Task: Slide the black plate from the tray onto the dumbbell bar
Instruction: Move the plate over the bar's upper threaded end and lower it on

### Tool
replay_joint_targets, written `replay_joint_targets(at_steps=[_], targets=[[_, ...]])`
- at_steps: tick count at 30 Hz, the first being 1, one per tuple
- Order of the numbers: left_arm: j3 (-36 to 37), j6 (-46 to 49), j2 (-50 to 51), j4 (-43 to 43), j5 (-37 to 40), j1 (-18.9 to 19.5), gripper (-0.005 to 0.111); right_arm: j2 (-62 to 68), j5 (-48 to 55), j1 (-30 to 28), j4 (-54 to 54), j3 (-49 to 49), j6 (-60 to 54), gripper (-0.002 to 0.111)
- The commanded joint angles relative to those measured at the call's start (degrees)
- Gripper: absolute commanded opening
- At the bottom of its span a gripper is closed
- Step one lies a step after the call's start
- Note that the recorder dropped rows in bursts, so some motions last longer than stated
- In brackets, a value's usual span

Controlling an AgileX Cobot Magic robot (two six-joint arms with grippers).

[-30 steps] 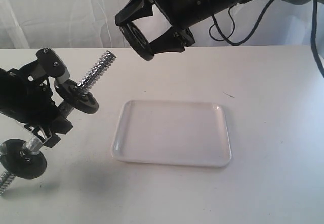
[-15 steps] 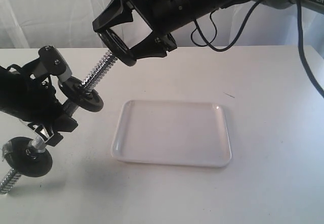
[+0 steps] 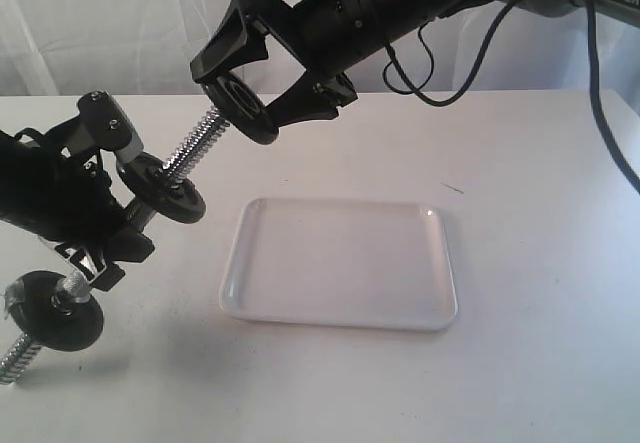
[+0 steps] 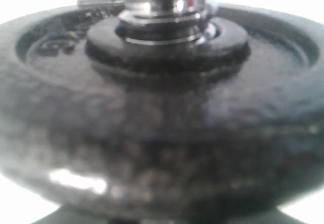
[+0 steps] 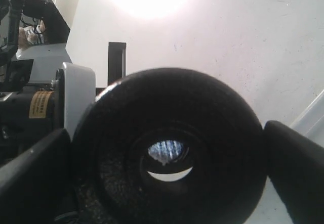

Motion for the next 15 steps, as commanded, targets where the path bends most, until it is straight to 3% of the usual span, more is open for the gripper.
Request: replay_joint_targets(at_steps=[1, 15], targets=[[-1.5, -0.1, -2.9, -6.6, -2.4, -0.2, 0.0, -1.2, 0.2, 0.1, 3.1, -0.2, -0.5, 0.0], [-1.5, 6.3, -2.9, -13.0, -0.3, -0.2, 0.0, -1.2, 0.2, 0.1, 7.4, -0.2, -0.8, 0.0]])
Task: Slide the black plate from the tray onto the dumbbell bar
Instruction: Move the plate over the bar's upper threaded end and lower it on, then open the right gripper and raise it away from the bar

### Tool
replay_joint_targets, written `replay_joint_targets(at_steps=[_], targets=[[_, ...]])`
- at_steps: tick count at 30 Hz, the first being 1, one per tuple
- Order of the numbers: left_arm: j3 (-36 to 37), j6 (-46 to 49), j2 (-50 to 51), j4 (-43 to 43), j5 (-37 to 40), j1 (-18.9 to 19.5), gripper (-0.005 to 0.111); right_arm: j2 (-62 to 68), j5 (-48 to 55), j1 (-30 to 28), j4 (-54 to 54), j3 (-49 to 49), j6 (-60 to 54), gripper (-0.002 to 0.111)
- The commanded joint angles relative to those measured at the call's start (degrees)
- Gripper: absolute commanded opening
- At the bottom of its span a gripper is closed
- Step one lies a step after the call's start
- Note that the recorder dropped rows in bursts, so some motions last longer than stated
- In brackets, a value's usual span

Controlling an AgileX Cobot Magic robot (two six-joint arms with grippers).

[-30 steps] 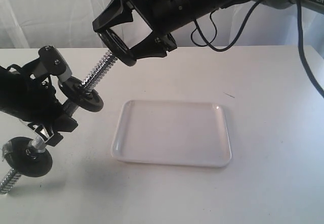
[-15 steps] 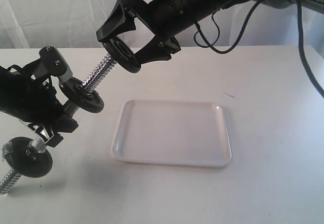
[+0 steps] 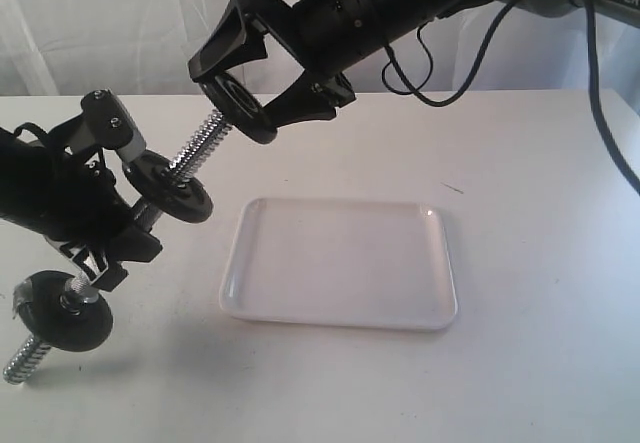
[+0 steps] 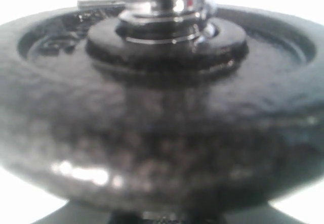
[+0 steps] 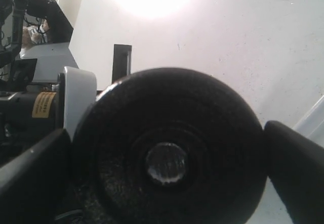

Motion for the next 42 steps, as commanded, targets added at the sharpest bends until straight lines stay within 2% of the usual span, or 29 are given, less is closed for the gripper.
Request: replay_joint_targets(at_steps=[1, 24, 26, 28, 32, 34, 36, 42], targets=[[-1.6, 1.6, -2.9, -8.5, -1.5, -0.2, 0.0, -1.2, -0.1, 0.1, 6.9, -0.2, -0.8, 0.0], [-1.6, 1.6, -2.9, -8.5, -1.5, -0.2, 0.0, -1.2, -0.1, 4.0, 1.9, -0.2, -1.8, 0.002], [-1.6, 1.6, -2.9, -8.5, -1.5, -0.2, 0.0, -1.2, -0.1, 4.0, 1.9, -0.2, -2.2, 0.011], [-1.6, 1.6, -2.9, -8.5, -1.5, -0.2, 0.0, -1.2, -0.1, 4.0, 1.9, -0.2, -2.2, 0.027], [-1.6, 1.6, -2.9, -8.5, -1.5, -0.2, 0.0, -1.2, -0.1, 4.0, 1.5, -0.2, -2.2, 0.075], [-1.6, 1.6, -2.9, -8.5, -1.5, -0.2, 0.0, -1.2, -0.1, 4.0, 1.2, -0.2, -2.2, 0.091], [-1.6, 1.6, -2.9, -8.5, -1.5, -0.2, 0.0, -1.2, -0.1, 4.0, 1.2, -0.2, -2.2, 0.096], [-1.6, 1.6, -2.9, -8.5, -1.5, -0.2, 0.0, -1.2, -0.1, 4.0, 1.1, -1.1, -2.3, 0.096]])
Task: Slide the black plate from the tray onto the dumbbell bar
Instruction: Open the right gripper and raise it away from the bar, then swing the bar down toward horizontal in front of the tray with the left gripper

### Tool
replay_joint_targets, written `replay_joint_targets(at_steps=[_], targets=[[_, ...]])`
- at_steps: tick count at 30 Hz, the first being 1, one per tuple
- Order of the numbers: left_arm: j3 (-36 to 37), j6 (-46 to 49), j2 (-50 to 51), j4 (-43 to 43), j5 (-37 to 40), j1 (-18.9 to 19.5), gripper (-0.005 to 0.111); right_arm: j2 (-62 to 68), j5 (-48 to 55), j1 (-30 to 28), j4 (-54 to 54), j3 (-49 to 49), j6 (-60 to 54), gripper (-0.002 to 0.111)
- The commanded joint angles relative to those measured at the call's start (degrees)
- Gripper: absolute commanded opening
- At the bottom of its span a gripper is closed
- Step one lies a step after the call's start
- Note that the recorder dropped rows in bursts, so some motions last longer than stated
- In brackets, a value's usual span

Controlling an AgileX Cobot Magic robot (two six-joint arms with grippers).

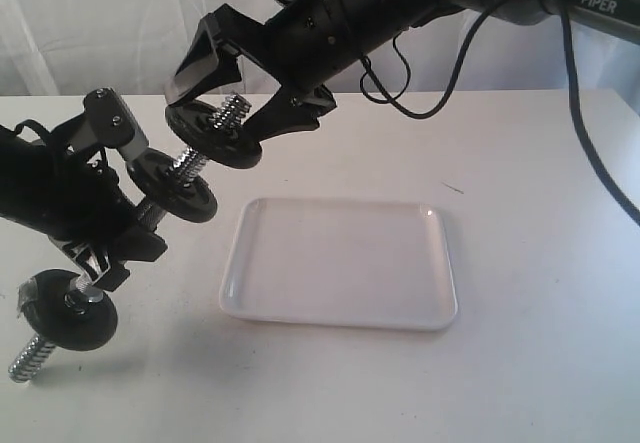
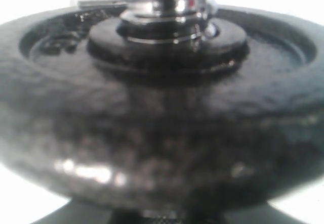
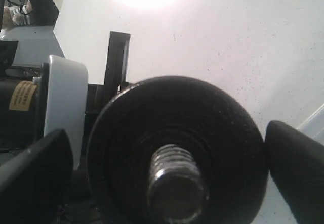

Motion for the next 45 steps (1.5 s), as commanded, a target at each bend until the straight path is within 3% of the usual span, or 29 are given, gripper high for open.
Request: replay_joint_targets(at_steps=[1, 14, 16, 18, 20, 23, 24, 31, 45], targets=[[-1.6, -0.1, -2.9, -6.6, -1.9, -0.2, 0.0, -1.3, 0.9, 0.3, 4.4, -1.7, -0.8, 0.096], [-1.6, 0.8, -3.1, -6.6, -2.1, -0.1, 0.0, -2.2, 0.9, -5.3, 4.2, -8.7, -1.9, 0.096], [-1.6, 0.8, -3.1, -6.6, -2.1, -0.1, 0.0, -2.9, 0.9, -6.4, 3.6, -9.3, -1.9, 0.09], [-1.6, 0.7, -3.1, -6.6, -2.5, -0.1, 0.0, -3.7, 0.9, -7.2, 2.0, -9.3, -1.9, 0.076], [-1.6, -0.2, -3.0, -6.6, -3.3, -0.1, 0.0, -4.5, 0.9, -7.9, -1.3, -9.3, -1.9, 0.053], [-1.6, -1.9, -2.8, -6.6, -4.8, -0.1, 0.0, -5.5, 0.9, -8.4, -8.9, -9.3, 0.0, 0.005], [-1.6, -2.8, -2.8, -6.6, -5.6, -0.1, 0.0, -5.8, 0.9, -8.4, -11.4, -9.3, 1.4, 0.001], [-1.6, -11.8, -1.1, -6.6, -9.9, -0.1, 0.0, -6.4, 0.9, -8.4, -19.5, -9.3, 1.5, 0.0], [-1.6, -24.9, 5.8, -6.6, -15.0, -0.1, 0.0, -6.5, 0.9, -8.4, -19.7, -9.3, 1.9, 0.0]])
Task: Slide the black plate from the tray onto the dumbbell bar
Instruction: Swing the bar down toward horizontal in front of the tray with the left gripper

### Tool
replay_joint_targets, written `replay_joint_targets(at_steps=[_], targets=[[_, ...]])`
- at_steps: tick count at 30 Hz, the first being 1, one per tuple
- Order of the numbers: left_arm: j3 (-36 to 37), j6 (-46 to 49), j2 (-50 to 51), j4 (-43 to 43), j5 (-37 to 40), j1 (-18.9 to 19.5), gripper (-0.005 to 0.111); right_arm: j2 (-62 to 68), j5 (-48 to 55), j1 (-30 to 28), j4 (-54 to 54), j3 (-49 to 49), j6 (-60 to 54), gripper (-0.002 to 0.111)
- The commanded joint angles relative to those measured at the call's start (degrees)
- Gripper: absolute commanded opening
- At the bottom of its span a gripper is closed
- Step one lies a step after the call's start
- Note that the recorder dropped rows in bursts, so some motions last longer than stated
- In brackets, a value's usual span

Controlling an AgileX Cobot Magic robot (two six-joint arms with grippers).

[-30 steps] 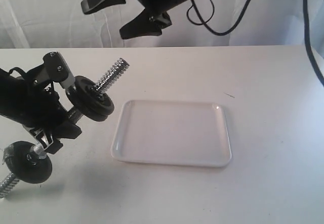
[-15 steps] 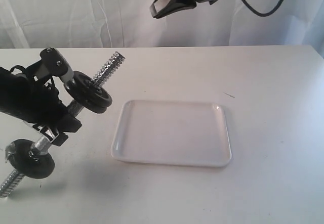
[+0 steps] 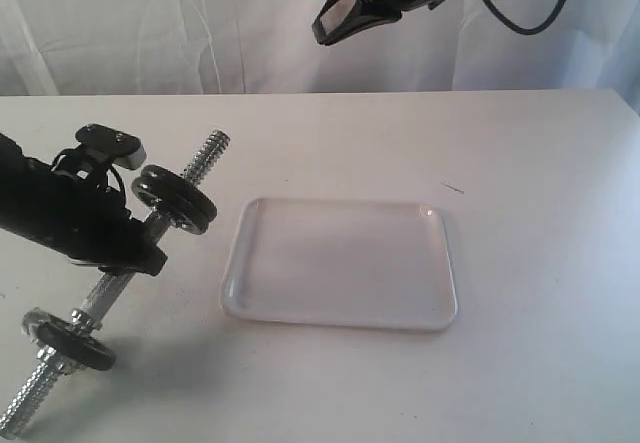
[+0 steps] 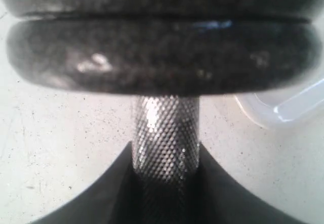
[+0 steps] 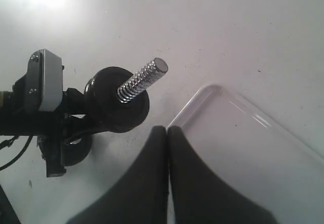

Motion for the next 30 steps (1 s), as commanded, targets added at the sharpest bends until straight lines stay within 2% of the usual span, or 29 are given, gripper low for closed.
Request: replay_joint_targets(at_steps=[1, 8, 12, 14, 21, 30], targets=[[-2.8, -6.0, -2.2, -6.5, -5.5, -0.1, 0.0, -1.4, 0.0, -0.3, -0.1, 0.3, 0.8, 0.0], [-6.4, -10.8, -1.3, -6.7, -5.0, -0.1, 0.0, -10.8, 0.0, -0.3, -0.4, 9.8, -0.9, 0.0], [-8.7, 1.9, -1.3, -6.8, 2.7, -0.9, 0.0, -18.0, 0.0, -0.3, -0.6, 15.9, -2.8, 0.0], [-8.7, 4.6, -1.3, -6.8, 3.9, -1.6, 0.0, -20.3, 0.0, -0.3, -1.4, 17.9, -3.4, 0.0], [-8.7, 16.7, -1.3, -11.4, 8.8, -7.2, 0.0, -26.6, 0.0, -0.3, -4.0, 23.0, -3.4, 0.0], [-8.7, 24.4, -1.3, -12.6, 9.2, -16.4, 0.0, -32.7, 0.0, -0.3, -8.6, 26.8, -3.4, 0.0]])
